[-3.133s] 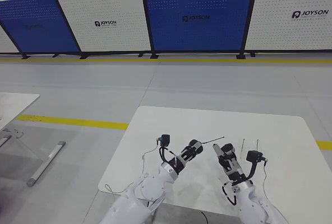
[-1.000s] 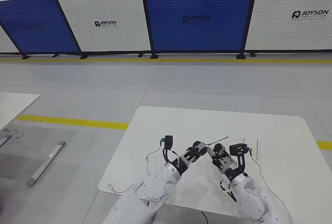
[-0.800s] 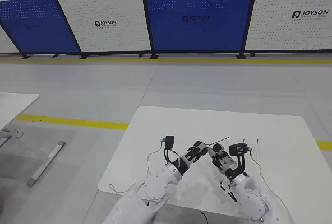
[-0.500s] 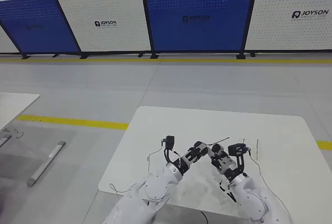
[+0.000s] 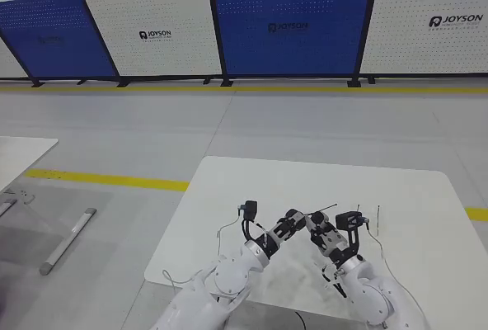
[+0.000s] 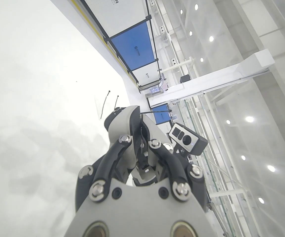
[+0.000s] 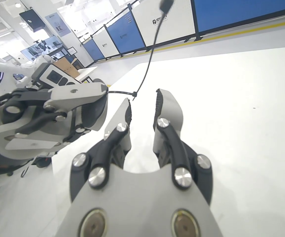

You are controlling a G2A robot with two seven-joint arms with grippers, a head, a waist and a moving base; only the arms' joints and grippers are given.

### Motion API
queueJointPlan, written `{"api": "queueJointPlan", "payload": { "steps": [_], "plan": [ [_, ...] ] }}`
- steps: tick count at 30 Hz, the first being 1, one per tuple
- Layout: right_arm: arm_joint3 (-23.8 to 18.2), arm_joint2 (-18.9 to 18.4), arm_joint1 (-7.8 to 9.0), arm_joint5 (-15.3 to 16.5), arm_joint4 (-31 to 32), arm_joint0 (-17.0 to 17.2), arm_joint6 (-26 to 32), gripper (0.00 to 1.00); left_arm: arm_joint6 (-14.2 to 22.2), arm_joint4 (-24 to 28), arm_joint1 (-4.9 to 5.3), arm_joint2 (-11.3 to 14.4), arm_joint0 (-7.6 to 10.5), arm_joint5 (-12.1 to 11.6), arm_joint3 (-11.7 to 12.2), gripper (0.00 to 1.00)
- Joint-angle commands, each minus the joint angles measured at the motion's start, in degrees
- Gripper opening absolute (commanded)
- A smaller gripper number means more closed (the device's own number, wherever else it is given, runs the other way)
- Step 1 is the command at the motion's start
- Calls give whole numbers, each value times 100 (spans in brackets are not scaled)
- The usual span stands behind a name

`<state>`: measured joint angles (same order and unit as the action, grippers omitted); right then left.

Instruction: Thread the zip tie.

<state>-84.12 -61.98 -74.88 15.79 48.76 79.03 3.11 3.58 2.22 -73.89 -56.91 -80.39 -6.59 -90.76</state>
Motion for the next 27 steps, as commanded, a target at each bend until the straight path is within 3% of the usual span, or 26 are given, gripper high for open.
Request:
{"api": "queueJointPlan", "payload": {
  "steps": [1, 9, 16, 19, 27],
  "plan": [
    [0, 3, -2, -1, 5, -1, -9, 21, -4, -7, -3, 6, 4, 0, 8, 0],
    [3, 9, -9, 1, 8, -10, -10, 22, -6, -66, -11, 31, 17, -4, 40, 0],
    [16, 10, -16, 0, -8, -17, -15, 12, -13, -98, -22, 60, 40, -3, 68, 0],
    [35, 13, -21, 11, -39, -32, -4, 0, -21, -106, -25, 58, 43, -14, 67, 0],
    [66, 20, -27, 15, -31, -51, 25, 0, -33, -82, -28, 34, 27, -72, 45, 0]
  ]
}}
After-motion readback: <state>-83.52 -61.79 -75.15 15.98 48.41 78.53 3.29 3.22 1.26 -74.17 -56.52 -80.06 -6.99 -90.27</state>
